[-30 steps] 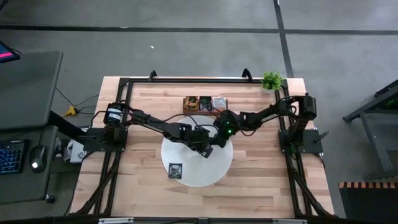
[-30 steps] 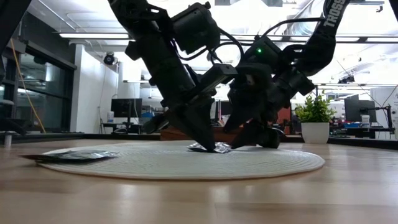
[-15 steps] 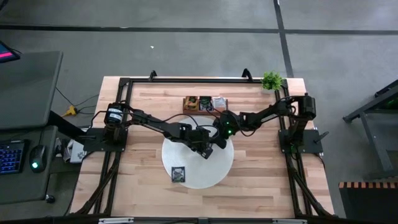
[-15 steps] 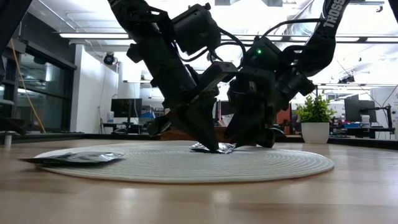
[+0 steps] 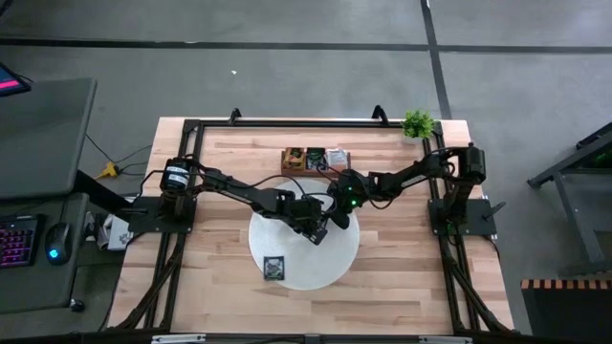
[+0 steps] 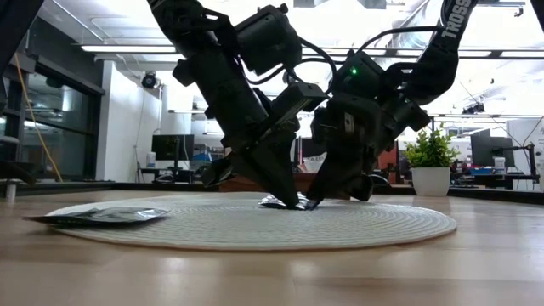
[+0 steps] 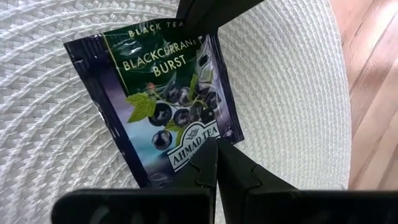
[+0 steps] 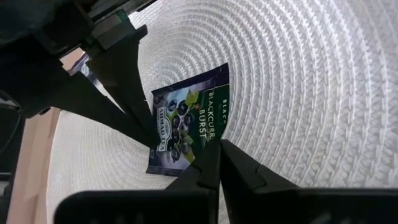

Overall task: Pick & Place Tea
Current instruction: Put the black tea bag into the middle section of the wooden organizer

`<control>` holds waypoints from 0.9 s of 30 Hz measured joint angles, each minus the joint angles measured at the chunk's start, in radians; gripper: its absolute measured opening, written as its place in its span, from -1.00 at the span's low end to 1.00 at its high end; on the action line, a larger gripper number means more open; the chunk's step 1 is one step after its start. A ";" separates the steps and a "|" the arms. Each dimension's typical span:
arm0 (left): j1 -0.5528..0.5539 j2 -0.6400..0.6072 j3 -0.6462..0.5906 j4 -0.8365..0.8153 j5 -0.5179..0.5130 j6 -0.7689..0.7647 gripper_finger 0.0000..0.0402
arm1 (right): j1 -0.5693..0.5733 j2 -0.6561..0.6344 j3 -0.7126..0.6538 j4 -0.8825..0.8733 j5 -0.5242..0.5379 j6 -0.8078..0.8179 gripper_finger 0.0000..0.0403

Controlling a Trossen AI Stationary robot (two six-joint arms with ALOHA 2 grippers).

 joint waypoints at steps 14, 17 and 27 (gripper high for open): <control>0.000 -0.014 -0.002 0.034 0.035 0.083 -0.87 | 0.001 -0.011 0.000 0.003 0.012 0.000 -1.00; 0.000 -0.015 -0.002 0.047 0.061 0.111 -0.68 | 0.001 -0.011 0.000 0.002 0.012 -0.001 -1.00; 0.006 -0.040 -0.001 0.031 0.046 0.078 0.22 | 0.000 -0.011 0.000 -0.001 0.012 -0.002 -1.00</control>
